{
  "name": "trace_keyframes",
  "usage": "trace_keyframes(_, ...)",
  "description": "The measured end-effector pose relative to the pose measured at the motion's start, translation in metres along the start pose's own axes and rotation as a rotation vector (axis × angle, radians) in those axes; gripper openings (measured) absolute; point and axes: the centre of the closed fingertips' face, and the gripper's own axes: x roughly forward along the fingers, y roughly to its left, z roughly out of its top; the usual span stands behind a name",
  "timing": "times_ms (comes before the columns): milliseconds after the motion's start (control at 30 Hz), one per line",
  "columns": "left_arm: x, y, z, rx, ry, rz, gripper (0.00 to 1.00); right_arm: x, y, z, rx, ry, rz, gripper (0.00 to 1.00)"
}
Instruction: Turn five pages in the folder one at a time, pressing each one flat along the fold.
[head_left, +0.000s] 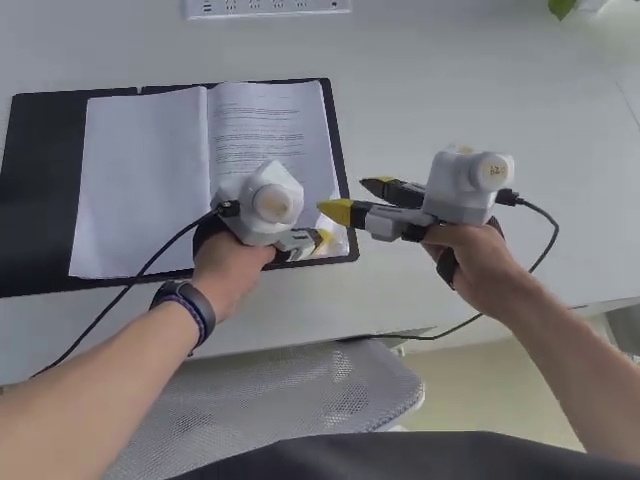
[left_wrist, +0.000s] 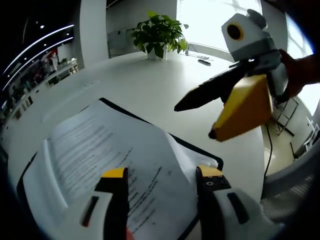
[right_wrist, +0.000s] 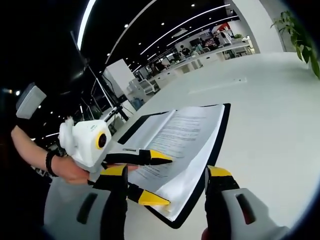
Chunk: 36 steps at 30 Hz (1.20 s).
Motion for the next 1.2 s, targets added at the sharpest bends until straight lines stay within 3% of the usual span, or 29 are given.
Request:
trace_keyframes(167,-0.001,0.001,0.001,-0.008,-0.003,0.000,0.53,0.010,-0.008,-0.003,0.043,-0.002,0.006,0.54)
trace_keyframes(700,-0.001,0.000,0.001,-0.015,-0.010,0.005,0.53,0.034,-0.007,-0.012,0.143,0.014,0.058,0.37)
trace_keyframes(1000,0.003,0.002,0.000,-0.019,-0.009,0.004,0.53,0.036,-0.017,-0.013,0.214,-0.009,0.040,0.16)
trace_keyframes(1200,0.004,0.003,-0.001,-0.021,-0.008,0.002,0.53,0.036,-0.021,-0.013,0.245,-0.020,0.029,0.08)
